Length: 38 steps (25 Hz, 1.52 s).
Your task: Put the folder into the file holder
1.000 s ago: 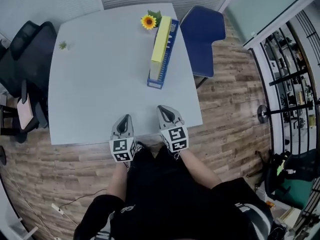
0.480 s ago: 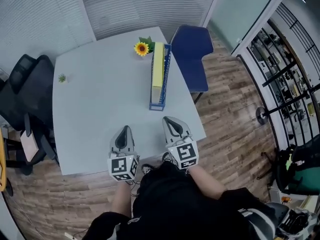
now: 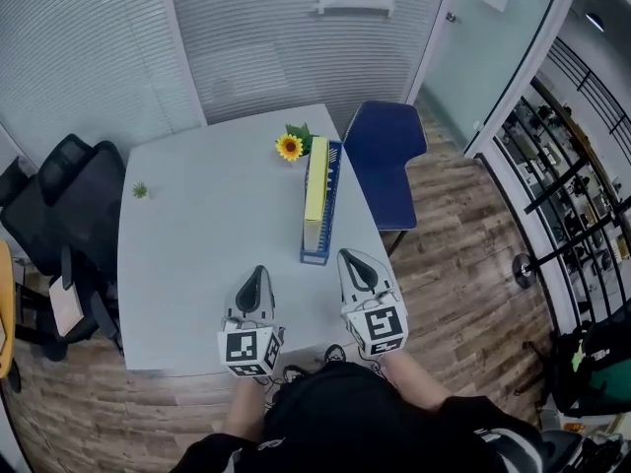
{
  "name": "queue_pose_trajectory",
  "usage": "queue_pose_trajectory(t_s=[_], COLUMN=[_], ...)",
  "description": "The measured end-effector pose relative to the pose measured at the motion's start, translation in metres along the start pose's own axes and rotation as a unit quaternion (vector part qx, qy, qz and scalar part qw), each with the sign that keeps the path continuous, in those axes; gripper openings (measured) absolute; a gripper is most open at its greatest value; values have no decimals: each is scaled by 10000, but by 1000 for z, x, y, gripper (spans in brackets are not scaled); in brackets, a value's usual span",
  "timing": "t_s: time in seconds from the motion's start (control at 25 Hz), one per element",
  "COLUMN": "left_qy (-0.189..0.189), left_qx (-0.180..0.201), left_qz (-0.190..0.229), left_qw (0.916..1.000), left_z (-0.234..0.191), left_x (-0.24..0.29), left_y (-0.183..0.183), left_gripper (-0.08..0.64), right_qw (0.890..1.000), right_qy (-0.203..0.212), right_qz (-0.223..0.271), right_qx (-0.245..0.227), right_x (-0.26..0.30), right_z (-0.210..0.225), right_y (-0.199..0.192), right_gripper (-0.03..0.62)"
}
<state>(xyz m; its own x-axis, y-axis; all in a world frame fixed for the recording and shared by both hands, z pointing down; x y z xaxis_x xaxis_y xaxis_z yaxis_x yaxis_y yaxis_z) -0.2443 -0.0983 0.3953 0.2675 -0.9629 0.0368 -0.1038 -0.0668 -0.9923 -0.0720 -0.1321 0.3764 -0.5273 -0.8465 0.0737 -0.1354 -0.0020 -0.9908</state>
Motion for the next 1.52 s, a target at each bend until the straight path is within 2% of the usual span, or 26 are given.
queue_pose_trajectory(t_s=[0.28, 0.8, 1.52], left_qy=[-11, -114, -38], left_qx=[41, 119, 122], left_qz=[96, -8, -21], left_qw=[9999, 9999, 9999], left_z=[6, 12, 29], left_x=[5, 15, 24], left_y=[6, 3, 0], left_gripper=[-3, -2, -2], right_qw=[9999, 9997, 9998], right_qy=[28, -25, 1], right_qz=[153, 155, 108], right_qx=[41, 169, 178], right_x=[4, 7, -1], right_z=[7, 14, 32], right_y=[4, -1, -8], right_gripper=[3, 3, 3])
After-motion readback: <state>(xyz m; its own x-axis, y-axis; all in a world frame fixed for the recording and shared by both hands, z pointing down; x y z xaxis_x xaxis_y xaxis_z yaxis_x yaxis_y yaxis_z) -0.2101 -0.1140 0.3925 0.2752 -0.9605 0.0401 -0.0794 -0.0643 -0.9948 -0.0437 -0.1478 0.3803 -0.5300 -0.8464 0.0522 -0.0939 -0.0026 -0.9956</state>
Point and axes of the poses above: the fingertips, and each gripper's own axes: x forward along the fingers, z to its right, y out of its top, the point moved 2 cm from there along -x, backward along the fingers, and after that the axes turned 2 degrees about -y, right-handed, at the moved point
